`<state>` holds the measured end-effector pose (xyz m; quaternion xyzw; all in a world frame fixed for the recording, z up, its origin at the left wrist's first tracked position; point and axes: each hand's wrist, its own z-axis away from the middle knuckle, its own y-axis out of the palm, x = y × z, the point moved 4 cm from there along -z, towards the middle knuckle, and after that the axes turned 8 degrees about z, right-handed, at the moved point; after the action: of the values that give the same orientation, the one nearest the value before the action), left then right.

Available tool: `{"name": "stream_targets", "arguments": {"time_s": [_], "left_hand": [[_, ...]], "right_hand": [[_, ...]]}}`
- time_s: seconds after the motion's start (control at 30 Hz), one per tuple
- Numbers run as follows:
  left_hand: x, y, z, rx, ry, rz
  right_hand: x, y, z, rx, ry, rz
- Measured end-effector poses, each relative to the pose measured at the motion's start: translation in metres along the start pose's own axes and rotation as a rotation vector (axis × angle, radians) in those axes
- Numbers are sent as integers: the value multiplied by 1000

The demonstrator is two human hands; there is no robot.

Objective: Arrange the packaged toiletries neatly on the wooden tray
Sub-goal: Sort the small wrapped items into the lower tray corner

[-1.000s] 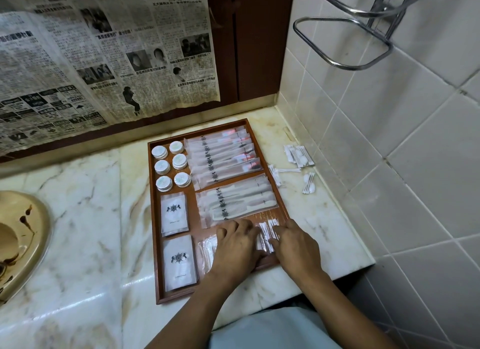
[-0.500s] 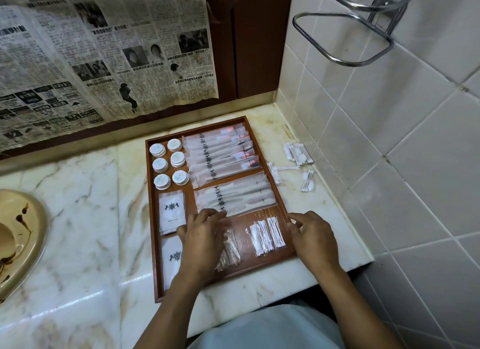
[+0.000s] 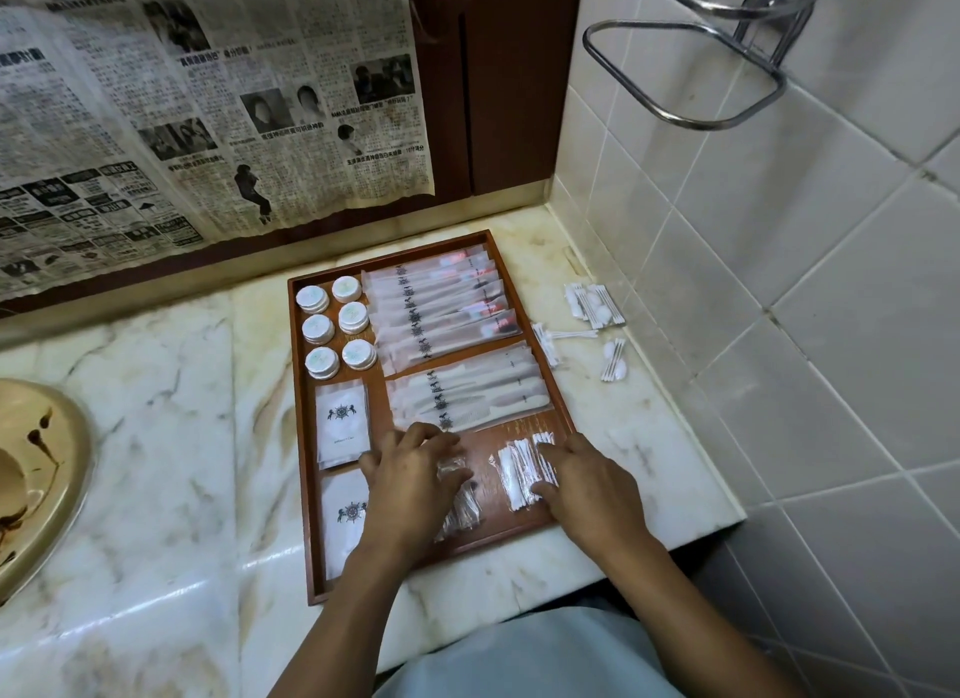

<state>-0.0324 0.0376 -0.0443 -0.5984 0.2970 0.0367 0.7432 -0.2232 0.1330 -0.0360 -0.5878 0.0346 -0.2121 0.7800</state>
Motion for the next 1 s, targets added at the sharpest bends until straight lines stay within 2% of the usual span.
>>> {"name": "stream_targets", "arguments": {"time_s": [0.3,1.0], "left_hand": [[-44,30,6,146,240,-196],[-44,27,5,142,218,-207]], "right_hand": [[5,7,-3,-8,13,51],[7,12,-10,-22,-39,30]]}}
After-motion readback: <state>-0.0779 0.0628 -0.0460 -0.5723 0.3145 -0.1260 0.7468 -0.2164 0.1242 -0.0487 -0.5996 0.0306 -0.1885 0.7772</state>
